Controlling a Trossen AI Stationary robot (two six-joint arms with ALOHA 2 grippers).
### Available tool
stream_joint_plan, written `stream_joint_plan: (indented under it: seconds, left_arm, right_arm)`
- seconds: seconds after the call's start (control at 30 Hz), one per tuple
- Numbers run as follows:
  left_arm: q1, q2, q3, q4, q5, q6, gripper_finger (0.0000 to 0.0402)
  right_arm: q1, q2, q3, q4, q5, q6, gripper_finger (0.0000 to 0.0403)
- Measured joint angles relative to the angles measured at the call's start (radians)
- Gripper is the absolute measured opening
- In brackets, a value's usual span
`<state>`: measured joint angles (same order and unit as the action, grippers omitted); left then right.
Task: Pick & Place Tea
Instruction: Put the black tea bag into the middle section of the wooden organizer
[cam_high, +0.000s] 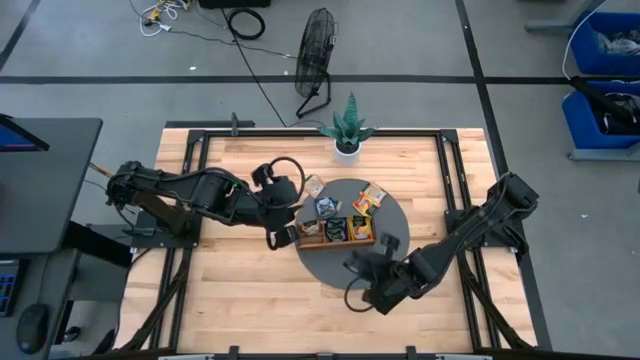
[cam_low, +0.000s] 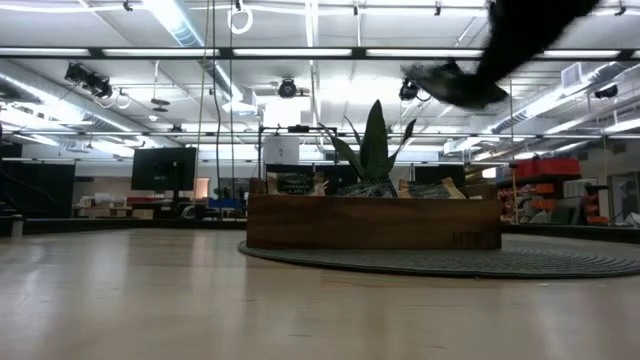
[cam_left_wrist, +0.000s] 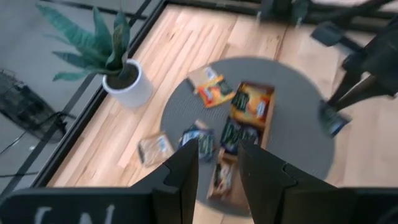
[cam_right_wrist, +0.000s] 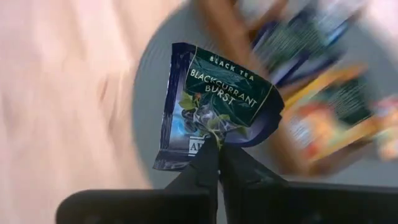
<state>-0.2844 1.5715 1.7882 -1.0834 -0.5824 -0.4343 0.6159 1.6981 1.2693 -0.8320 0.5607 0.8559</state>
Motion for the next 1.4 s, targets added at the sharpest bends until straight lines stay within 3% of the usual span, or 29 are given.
stream_joint_plan:
  seconds: [0.33,0.5,0.7,0.97,1.17,1.4]
  left_arm:
    - [0.000,0.000,0.000,0.180,-0.001,-0.061,0.0127]
    - [0.000,0.000,0.000,0.204,-0.005,-0.078,0.0162]
    - [-0.016,0.000,0.000,0.209,-0.015,-0.010,0.0222]
    - [-0.029,0.001,0.000,0.279,-0.065,0.002,0.0271]
    - [-0.030,0.001,0.000,0.302,-0.065,0.001,0.0274]
    - [-0.026,0.001,0.000,0.307,-0.069,0.002,0.0271]
  right_arm:
    - [-0.097,0.000,0.177,-0.077,0.375,-0.007,0.0000]
    - [-0.135,0.000,0.279,-0.071,0.449,-0.022,0.0000]
    - [-0.142,-0.010,0.391,-0.017,0.532,-0.158,0.0000]
    - [-0.142,-0.013,0.439,0.104,0.548,-0.292,0.0000]
    - [-0.144,-0.013,0.439,0.148,0.546,-0.311,0.0000]
    - [-0.140,-0.013,0.439,0.302,0.513,-0.472,0.0000]
